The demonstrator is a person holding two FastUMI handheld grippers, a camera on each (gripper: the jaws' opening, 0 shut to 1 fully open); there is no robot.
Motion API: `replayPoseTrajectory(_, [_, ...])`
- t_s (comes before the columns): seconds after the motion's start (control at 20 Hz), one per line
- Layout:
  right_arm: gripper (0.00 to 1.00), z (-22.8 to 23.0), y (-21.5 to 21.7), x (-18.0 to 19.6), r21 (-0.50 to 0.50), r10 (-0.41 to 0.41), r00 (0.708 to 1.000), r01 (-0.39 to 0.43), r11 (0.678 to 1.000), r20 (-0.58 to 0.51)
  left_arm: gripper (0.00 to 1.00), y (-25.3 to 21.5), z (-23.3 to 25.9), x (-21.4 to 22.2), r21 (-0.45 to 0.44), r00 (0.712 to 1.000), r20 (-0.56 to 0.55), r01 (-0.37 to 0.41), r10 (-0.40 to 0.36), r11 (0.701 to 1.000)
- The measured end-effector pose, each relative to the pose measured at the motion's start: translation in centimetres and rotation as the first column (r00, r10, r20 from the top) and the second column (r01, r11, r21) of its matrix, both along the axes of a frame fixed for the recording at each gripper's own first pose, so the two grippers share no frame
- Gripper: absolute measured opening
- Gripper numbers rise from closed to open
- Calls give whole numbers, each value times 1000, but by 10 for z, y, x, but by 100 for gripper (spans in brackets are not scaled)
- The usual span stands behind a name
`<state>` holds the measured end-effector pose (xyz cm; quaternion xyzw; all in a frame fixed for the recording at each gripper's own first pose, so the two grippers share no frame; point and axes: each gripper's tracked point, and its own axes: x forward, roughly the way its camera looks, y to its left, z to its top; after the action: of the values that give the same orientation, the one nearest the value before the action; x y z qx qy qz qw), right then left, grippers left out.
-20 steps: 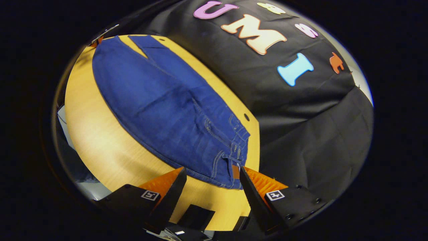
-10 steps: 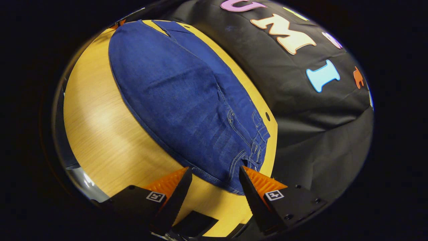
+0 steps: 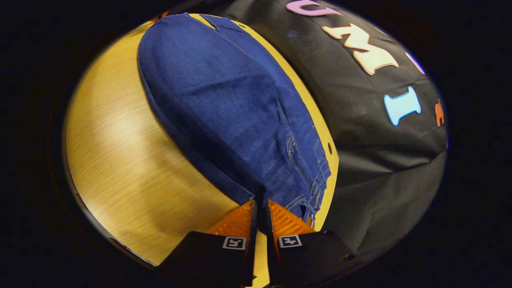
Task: Grasp the waist and the cuffs of the jeans and fold them to make the two legs overlap; first hold the waist and fold one-third of the jeans toward the cuffs, then hold the cuffs and fold the remaining one-third in the same direction to finish folding.
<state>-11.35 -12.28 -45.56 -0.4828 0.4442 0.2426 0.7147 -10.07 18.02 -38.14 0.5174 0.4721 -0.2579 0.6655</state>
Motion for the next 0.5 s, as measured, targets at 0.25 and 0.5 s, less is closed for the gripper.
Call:
replayPoseTrajectory(0.25, [4,8,3,3,10,-74,997,74,997,20,1,2,1,1,-39,998,0,-65,65,997])
replayPoseTrajectory(0.5, [3,44,8,34,71,-174,973,165,984,152,0,-1,28,25,-161,965,92,-230,246,960])
